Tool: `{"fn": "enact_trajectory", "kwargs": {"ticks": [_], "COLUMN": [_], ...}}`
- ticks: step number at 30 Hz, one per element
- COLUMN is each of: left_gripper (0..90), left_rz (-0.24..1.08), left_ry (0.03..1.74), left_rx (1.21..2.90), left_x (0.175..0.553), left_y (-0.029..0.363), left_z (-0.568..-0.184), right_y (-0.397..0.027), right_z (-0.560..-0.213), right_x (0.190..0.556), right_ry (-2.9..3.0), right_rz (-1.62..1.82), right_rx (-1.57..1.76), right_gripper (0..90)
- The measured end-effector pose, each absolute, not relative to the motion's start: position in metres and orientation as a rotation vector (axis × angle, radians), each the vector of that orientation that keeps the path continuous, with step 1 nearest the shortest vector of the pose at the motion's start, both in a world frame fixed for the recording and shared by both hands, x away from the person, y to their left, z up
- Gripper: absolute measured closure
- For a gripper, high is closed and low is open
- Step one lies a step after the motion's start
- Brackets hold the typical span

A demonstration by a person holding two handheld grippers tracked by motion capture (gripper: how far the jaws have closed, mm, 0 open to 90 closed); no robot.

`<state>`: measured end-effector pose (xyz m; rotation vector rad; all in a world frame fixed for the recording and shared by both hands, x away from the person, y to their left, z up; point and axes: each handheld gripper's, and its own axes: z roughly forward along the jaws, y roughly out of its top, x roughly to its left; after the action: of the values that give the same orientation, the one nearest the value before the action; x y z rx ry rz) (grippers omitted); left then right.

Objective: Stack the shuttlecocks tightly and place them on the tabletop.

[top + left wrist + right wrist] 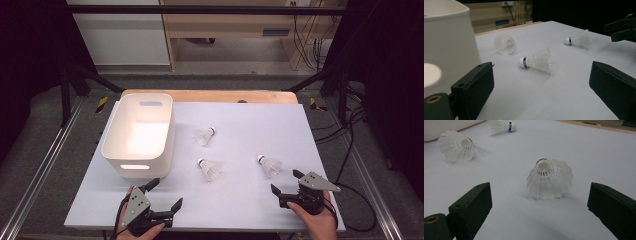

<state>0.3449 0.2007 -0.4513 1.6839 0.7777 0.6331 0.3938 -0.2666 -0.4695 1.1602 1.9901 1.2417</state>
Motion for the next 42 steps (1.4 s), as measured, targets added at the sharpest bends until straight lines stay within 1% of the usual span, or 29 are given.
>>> {"fn": "enact_trajectory", "kwargs": {"ticks": [7, 13, 16, 21, 25, 27, 32, 38, 42], "left_gripper": [5.6, 5.4, 3.7, 3.2, 3.5, 3.5, 3.6, 3.6, 3.5], "left_rz": [0.659, 0.691, 0.711, 0.744, 0.790, 0.792, 0.816, 0.830, 0.819], "left_ry": [0.824, 0.824, 0.834, 0.862, 0.839, 0.841, 0.851, 0.852, 0.868], "left_rx": [1.643, 1.595, 1.548, 1.487, 1.476, 1.465, 1.460, 1.472, 1.471], "left_x": [0.346, 0.348, 0.350, 0.356, 0.363, 0.366, 0.367, 0.367, 0.370], "left_y": [0.223, 0.237, 0.244, 0.258, 0.264, 0.266, 0.270, 0.269, 0.272], "left_z": [-0.452, -0.453, -0.453, -0.452, -0.451, -0.451, -0.454, -0.458, -0.460], "right_y": [-0.268, -0.268, -0.267, -0.263, -0.261, -0.261, -0.261, -0.255, -0.249], "right_z": [-0.470, -0.470, -0.471, -0.472, -0.472, -0.473, -0.475, -0.475, -0.476], "right_x": [0.393, 0.394, 0.395, 0.395, 0.395, 0.396, 0.398, 0.400, 0.402], "right_ry": [1.989, 1.984, 1.993, 2.007, 1.981, 1.972, 1.973, 2.011, 2.055], "right_rz": [1.244, 1.244, 1.246, 1.251, 1.285, 1.283, 1.276, 1.260, 1.243], "right_rx": [1.154, 1.148, 1.144, 1.147, 1.176, 1.190, 1.235, 1.233, 1.232], "right_gripper": [5.1, 5.0, 4.7, 4.8, 4.8, 5.0, 6.4, 12.8, 14.7]}}
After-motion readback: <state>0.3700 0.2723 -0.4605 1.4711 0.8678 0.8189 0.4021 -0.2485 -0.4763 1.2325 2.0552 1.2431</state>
